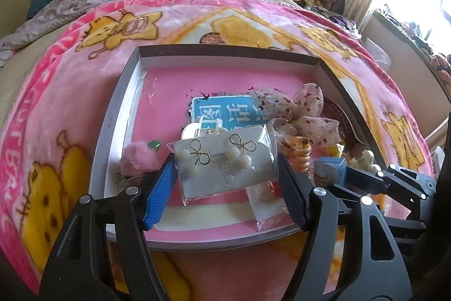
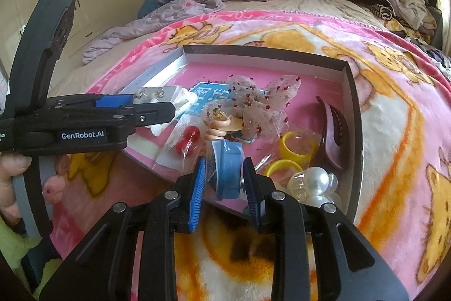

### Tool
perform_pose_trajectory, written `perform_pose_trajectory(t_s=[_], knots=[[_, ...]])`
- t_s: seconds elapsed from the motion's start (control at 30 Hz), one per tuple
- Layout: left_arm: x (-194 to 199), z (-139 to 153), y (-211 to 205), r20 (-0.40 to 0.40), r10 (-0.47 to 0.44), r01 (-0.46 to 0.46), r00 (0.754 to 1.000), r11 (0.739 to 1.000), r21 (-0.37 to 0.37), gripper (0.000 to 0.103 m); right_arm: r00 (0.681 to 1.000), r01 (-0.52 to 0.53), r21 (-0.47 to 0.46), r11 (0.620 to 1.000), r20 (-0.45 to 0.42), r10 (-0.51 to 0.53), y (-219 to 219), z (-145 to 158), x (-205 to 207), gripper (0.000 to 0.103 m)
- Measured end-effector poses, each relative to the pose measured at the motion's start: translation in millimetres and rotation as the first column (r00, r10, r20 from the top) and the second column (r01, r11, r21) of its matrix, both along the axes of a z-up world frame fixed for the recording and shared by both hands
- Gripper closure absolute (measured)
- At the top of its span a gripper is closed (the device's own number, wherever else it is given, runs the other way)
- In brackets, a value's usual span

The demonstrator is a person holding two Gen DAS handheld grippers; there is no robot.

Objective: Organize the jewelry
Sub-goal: 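Carry the stud earring bag and blue clip into the box and open both tools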

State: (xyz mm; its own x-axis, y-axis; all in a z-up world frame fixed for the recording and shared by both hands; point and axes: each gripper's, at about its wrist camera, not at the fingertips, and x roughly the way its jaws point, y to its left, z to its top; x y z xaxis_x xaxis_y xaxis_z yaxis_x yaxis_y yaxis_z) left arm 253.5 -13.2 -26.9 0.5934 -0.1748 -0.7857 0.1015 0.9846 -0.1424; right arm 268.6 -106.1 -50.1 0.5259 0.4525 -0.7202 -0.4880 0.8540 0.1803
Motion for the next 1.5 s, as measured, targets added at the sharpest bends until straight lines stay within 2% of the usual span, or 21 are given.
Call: perform_pose_trajectory(t_s=[0.7, 1.17, 1.5], knots=[[-4, 16, -9, 0.006, -0.019, 0.019, 1.000, 1.000, -0.006, 0.036, 0.999, 0.038, -0.010, 0.999, 0.025, -0.038, -21, 14, -21, 0.068], [-38, 53, 2, 0.083, -0.004, 0.004, 0.997, 1.000, -0.005, 0.031, 0.995, 0.044, -0.004, 0.999, 0.089, -0.043, -21, 39, -39, 0.063], [-69, 68, 15, 0.112, 0.023, -0.022, 0.993, 1.000, -0.006, 0.024, 0.991, 0.040, 0.001, 0.999, 0.131, -0.039, -18, 56, -59, 0.057]])
